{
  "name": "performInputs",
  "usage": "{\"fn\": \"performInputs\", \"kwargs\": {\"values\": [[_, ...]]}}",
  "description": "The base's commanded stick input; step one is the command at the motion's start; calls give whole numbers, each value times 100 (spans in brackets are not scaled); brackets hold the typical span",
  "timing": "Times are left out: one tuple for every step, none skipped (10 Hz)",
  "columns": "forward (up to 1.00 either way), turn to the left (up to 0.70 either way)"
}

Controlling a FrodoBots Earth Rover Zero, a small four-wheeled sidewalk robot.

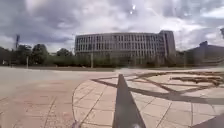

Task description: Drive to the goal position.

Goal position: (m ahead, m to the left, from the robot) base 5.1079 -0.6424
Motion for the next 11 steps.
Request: {"fn": "performInputs", "kwargs": {"values": [[70, 0], [70, 0], [70, 0], [70, 0], [70, 0], [70, 0], [70, 0], [70, 0], [70, 0], [70, 0], [70, 0]]}}
